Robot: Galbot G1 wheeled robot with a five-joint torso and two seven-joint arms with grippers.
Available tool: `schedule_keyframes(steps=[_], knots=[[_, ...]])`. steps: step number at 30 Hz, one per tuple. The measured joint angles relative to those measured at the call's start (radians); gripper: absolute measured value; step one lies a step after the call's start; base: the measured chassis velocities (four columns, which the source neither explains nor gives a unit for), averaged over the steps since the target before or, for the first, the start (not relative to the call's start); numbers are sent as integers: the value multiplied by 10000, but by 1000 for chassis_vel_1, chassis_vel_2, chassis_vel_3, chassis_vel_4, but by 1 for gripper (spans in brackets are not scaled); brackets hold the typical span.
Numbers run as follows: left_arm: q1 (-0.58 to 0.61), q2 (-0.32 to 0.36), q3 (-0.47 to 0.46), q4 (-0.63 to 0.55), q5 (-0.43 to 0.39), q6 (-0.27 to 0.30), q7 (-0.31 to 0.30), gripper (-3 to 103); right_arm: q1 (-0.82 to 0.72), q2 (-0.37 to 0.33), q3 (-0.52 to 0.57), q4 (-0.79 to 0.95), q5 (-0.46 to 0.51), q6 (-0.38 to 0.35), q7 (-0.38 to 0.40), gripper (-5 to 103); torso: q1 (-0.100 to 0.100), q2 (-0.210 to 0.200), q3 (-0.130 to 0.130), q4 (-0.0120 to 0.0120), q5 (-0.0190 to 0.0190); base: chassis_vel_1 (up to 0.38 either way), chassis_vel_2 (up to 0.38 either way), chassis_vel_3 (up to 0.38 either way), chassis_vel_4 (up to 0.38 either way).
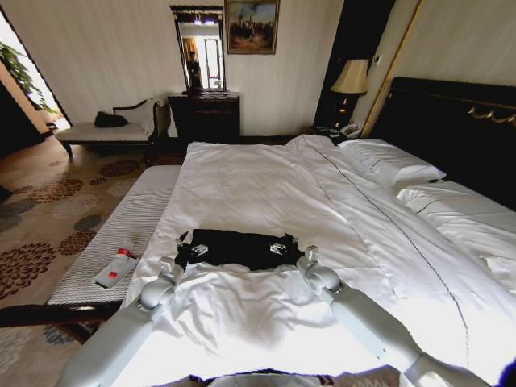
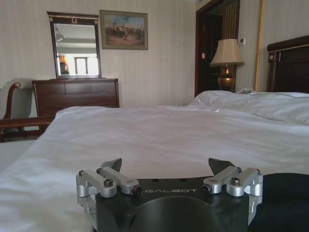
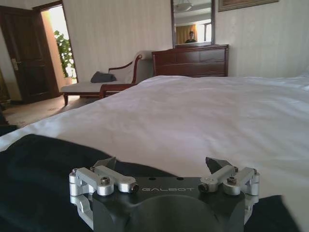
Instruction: Fold the clothes on the bed.
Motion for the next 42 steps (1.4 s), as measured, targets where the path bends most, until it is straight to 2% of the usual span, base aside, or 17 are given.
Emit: schedule_keyframes(steps=[4, 8, 16, 23, 27, 36, 42], knots=[[-469, -320, 455, 482, 79, 25, -40, 100, 243, 576, -466, -594, -373, 16, -8, 100, 0, 0, 1, -5, 5, 0, 0, 0, 0], [-978, -496, 808, 1203, 105, 29, 64, 100, 668, 1421, -769, -1497, -644, 167, -112, 100, 0, -1, 1, 3, 5, 0, 0, 0, 0], [-1213, -643, 753, 2331, 187, -126, 513, 100, 992, 1882, -909, -2569, -974, 503, -374, 100, 1, -1, 1, 1, 2, 0, 0, 0, 0], [-1073, -612, 618, 2640, 302, -261, 806, 100, 1032, 1676, -738, -3363, -1307, 898, -650, 100, 0, 0, 0, 0, 4, 0, 0, 0, 0], [-871, -471, 500, 2652, 346, -346, 884, 100, 951, 1268, -589, -3415, -1318, 1063, -685, 100, 1, 0, 0, 0, 3, 0, 0, 0, 0], [-421, -33, -14, 2081, 284, -361, 889, 100, 704, 357, -354, -3164, -1271, 1301, -708, 100, 0, -1, 0, 0, 3, 0, 0, 0, 0], [-9, 329, -387, 1325, 134, -361, 774, 100, 495, -246, -41, -2487, -891, 1265, -593, 100, 1, 0, 0, -3, 3, 0, 0, 0, 0]])
